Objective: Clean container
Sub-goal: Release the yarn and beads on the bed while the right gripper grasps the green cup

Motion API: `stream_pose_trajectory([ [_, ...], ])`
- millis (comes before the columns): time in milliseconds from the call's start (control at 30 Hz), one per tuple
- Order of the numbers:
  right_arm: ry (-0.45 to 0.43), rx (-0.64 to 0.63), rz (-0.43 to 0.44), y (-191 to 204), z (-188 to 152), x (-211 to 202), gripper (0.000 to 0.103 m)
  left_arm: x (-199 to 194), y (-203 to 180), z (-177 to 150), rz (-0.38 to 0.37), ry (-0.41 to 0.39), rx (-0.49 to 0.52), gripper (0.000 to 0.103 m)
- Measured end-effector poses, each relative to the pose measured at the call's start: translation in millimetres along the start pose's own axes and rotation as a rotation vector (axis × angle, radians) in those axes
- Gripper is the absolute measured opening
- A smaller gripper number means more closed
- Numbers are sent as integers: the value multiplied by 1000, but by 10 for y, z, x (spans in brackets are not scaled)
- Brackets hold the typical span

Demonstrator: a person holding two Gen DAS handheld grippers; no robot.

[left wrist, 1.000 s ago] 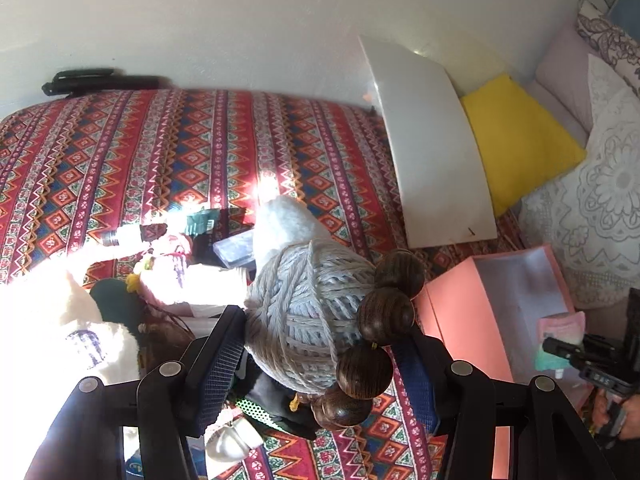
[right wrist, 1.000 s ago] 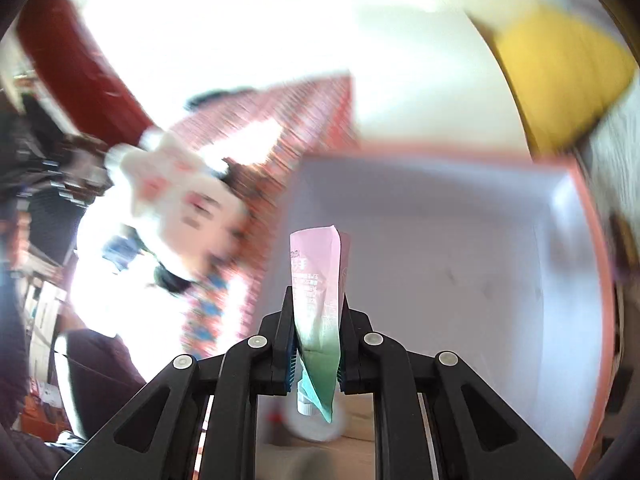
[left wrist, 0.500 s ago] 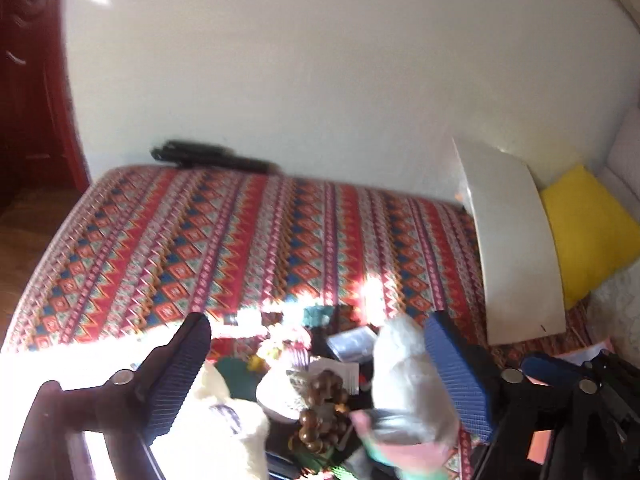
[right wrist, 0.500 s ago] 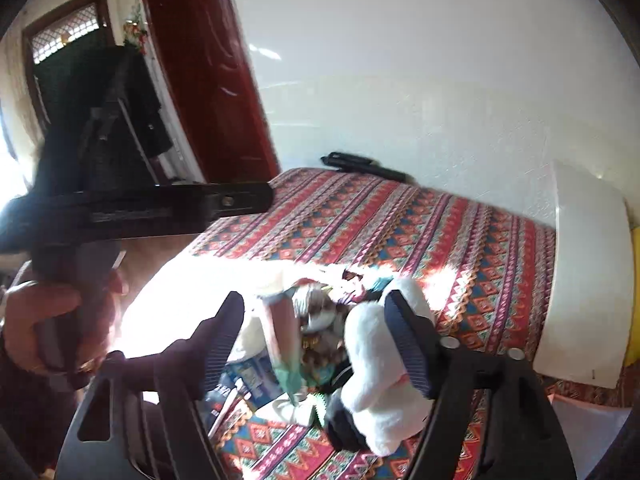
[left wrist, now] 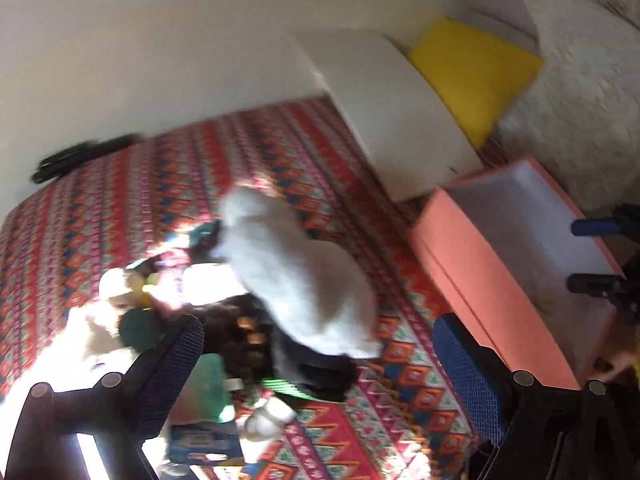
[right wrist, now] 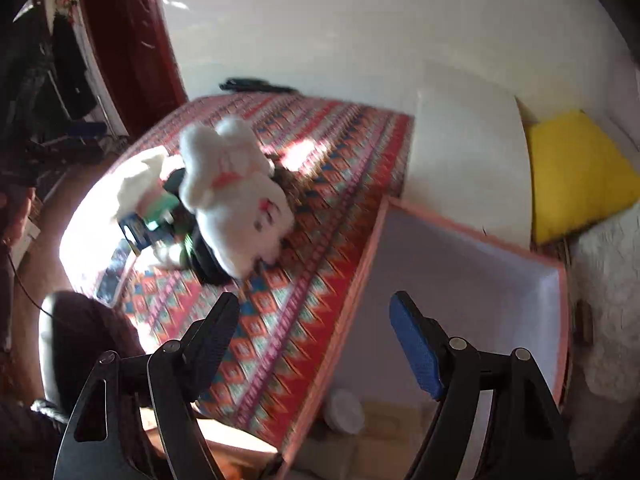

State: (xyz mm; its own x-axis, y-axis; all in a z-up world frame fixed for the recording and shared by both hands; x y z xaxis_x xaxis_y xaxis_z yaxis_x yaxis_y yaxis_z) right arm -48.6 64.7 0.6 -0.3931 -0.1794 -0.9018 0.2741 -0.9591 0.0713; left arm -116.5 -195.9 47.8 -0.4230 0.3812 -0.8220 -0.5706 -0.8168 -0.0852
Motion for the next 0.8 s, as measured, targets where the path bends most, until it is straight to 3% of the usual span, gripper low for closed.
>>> stream_pose_trajectory([
  [67,157,27,49,-322,-379,292,81,266,-515,51,-72,63,101,96],
  [133,313,36,88,-503,-675,580,81,444,-907,180,-86,107,161,96],
  [200,411,35,140,-530,-973,705,81,588,-1201,263,-93,135,200,96],
  [267,468,15,248,-471,-1146,771,81,694,-1383,298,-107,159,221,96],
  [300,495,4,304,-440,-1229,802,74,744,-1448,308,-112,171,228,96],
  [333,519,-18,335,-384,-1272,835,41,794,-1513,318,-117,183,235,96],
  [367,542,-42,364,-325,-1312,867,24,847,-1551,317,-111,192,241,96],
  [433,550,-47,397,-256,-1316,931,12,913,-1611,322,-102,207,251,96],
  [533,520,-73,357,-300,-1316,918,5,1029,-1876,295,-104,237,352,96],
  [600,447,-41,357,-452,-1288,801,3,1107,-2054,277,-106,257,420,96],
  [700,279,77,366,-854,-1242,510,3,1224,-2320,250,-109,286,523,96],
  [800,51,201,382,-1277,-1238,24,3,1340,-2586,223,-111,316,625,96],
])
Point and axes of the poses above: each gripper's, at about its wrist camera, not at the fingertips, and x roughly the way its jaws point, y to its left, z to its top, the point moved 2 cm from there along x, roughly the way its jaws point, and after that the axes turned 2 degrees about y, right-handed, at the moved point
